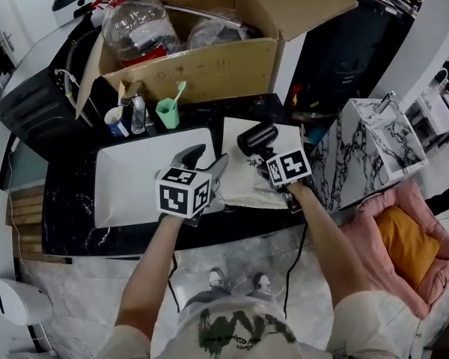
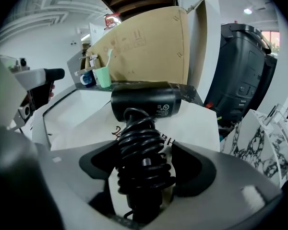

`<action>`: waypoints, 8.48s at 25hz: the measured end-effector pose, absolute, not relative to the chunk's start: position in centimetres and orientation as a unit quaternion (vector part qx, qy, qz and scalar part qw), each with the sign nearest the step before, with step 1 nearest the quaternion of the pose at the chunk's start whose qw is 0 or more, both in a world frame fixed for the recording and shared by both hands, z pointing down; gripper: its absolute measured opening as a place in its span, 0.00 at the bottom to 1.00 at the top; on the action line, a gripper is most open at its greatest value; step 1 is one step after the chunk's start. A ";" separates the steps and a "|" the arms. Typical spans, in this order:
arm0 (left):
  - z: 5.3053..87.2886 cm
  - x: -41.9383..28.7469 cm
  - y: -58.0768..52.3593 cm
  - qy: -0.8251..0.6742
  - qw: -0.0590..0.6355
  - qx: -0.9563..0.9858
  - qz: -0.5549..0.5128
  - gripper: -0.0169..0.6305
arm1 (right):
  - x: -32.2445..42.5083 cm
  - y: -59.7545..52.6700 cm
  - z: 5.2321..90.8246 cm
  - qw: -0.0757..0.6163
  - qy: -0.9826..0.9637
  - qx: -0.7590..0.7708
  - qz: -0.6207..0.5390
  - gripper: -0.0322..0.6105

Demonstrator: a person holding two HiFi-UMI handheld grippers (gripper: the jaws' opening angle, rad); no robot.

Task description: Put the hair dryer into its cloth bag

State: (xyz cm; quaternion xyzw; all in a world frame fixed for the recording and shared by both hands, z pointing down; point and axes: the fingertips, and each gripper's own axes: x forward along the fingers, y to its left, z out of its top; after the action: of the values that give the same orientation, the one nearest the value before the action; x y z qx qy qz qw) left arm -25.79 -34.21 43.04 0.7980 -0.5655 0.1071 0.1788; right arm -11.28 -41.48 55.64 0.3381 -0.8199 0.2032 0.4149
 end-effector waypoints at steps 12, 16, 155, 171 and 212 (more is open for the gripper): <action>43.2 -26.1 -33.3 -0.547 0.175 0.810 0.121 0.43 | -11.5 -41.2 55.0 0.411 -0.824 0.333 0.200 0.47; 43.0 -26.0 -33.2 -0.538 0.167 0.817 0.124 0.43 | -11.7 -41.1 53.7 0.379 -0.825 0.353 0.227 0.46; 39.9 -7.9 -31.6 -0.345 0.135 0.906 0.206 0.07 | -0.9 -26.0 50.2 0.332 -0.844 0.353 0.229 0.46; 39.5 -7.3 -30.0 -0.247 0.129 0.945 0.169 0.07 | -5.0 -31.1 51.7 0.337 -0.833 0.360 0.250 0.46; 41.0 -8.9 -32.1 -0.215 0.162 0.952 0.147 0.07 | -6.7 -38.9 53.6 0.260 -0.806 0.423 0.320 0.48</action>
State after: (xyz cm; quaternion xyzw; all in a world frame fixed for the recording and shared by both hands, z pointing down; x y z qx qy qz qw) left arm -8.86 -32.12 41.05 0.9520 -0.2147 0.1468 0.1616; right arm -6.74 -38.88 53.63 0.4234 -0.8065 0.3205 0.2601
